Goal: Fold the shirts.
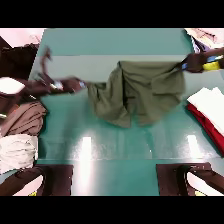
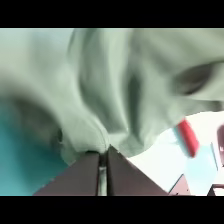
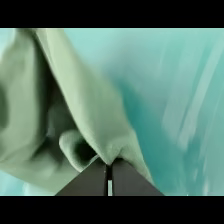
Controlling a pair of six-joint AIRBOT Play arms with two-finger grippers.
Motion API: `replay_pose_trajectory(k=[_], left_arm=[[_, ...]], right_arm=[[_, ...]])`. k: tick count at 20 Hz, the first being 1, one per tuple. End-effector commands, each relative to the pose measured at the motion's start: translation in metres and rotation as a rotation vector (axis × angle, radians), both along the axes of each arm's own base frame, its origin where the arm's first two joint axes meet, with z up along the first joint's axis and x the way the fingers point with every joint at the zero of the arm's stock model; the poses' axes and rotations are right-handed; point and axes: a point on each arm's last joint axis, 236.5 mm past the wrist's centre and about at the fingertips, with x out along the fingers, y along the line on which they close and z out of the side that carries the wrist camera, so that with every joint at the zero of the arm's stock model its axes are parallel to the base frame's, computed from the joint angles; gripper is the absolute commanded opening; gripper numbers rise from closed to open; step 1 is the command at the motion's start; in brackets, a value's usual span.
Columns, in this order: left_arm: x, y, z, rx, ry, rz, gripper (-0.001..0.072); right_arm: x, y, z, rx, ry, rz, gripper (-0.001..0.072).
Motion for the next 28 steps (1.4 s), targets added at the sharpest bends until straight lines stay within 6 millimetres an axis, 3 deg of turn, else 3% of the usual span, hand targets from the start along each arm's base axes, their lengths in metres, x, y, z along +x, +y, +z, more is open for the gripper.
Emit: replay_pose_trajectory(k=[1, 5, 8, 11, 12, 13, 14, 16, 18, 19, 22, 24, 26, 28], left_arm=[[-0.038, 0.020, 0.148, 0.100, -0.360, -0.084, 0.0028], [-0.102, 0.033, 0.278, 0.227, -0.699, -0.073, 0.0029], [-0.159, 0.039, 0.344, 0.257, -0.889, -0.040, 0.0029], [-0.199, 0.041, 0.375, 0.248, -1.002, -0.016, 0.0029], [-0.204, 0.042, 0.374, 0.254, -1.002, -0.015, 0.0028], [-0.194, 0.045, 0.364, 0.274, -0.957, -0.004, 0.0028], [-0.180, 0.050, 0.345, 0.312, -0.887, 0.004, 0.0029], [-0.136, 0.067, 0.287, 0.407, -0.680, 0.036, 0.0029], [-0.090, 0.080, 0.200, 0.489, -0.420, 0.021, 0.0029], [-0.077, 0.079, 0.156, 0.495, -0.298, -0.013, 0.0029], [-0.057, 0.078, 0.013, 0.489, 0.058, -0.092, 0.0029], [-0.048, 0.081, -0.065, 0.491, 0.171, -0.090, 0.0029], [-0.037, 0.088, -0.116, 0.498, 0.220, -0.032, 0.0030], [-0.023, 0.092, -0.135, 0.497, 0.233, 0.012, 0.0029]], right_arm=[[-0.021, -0.018, 0.090, -0.008, -0.262, -0.056, 0.0012], [-0.067, -0.016, 0.179, -0.020, -0.497, -0.049, 0.0012], [-0.099, -0.019, 0.220, -0.049, -0.608, -0.059, 0.0012], [-0.122, -0.035, 0.227, -0.126, -0.597, -0.103, 0.0011], [-0.124, -0.042, 0.220, -0.139, -0.544, -0.130, 0.0011], [-0.122, -0.046, 0.207, -0.153, -0.480, -0.135, 0.0011], [-0.118, -0.045, 0.190, -0.156, -0.400, -0.122, 0.0011], [-0.101, -0.040, 0.136, -0.127, -0.176, -0.098, 0.0012], [-0.080, -0.031, 0.067, -0.110, 0.079, -0.032, 0.0012], [-0.071, -0.028, 0.035, -0.098, 0.191, -0.010, 0.0012], [-0.037, -0.018, -0.058, -0.055, 0.409, 0.058, 0.0014], [-0.008, -0.019, -0.112, -0.033, 0.467, 0.032, 0.0014], [0.020, -0.021, -0.154, -0.013, 0.475, -0.019, 0.0015], [0.046, -0.023, -0.177, 0.005, 0.446, -0.062, 0.0020]])
